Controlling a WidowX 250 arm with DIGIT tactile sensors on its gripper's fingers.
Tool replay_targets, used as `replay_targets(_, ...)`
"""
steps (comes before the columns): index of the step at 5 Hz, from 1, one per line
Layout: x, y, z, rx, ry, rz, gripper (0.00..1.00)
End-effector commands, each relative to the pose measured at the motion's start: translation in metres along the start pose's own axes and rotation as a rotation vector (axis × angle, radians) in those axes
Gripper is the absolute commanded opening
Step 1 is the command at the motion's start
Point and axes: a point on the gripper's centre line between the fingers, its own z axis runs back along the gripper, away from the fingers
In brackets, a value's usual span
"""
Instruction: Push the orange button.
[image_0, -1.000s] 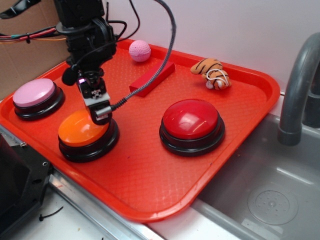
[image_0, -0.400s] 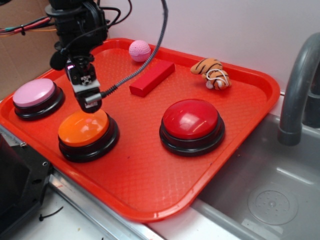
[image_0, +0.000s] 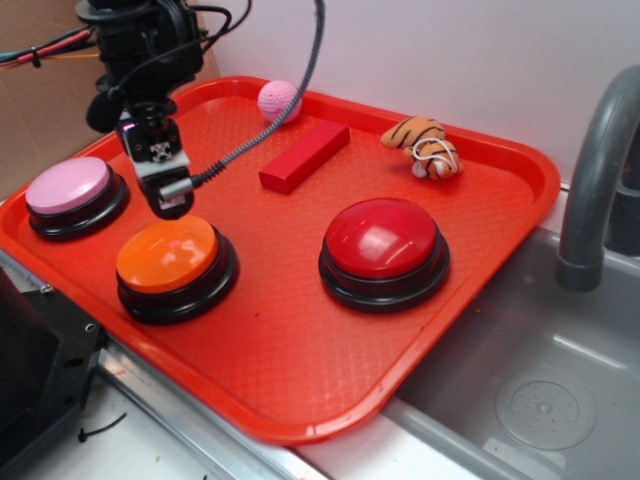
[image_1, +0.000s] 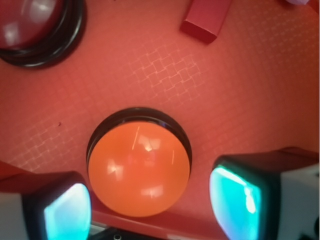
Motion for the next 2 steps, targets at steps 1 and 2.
replay_targets(1,0.0052,-0.0018,0.0258,0.02,-0.06,0.024,1.0)
replay_targets(2,-0.0003,-0.0003,0.0323,0.032,-0.061,0.053,1.0)
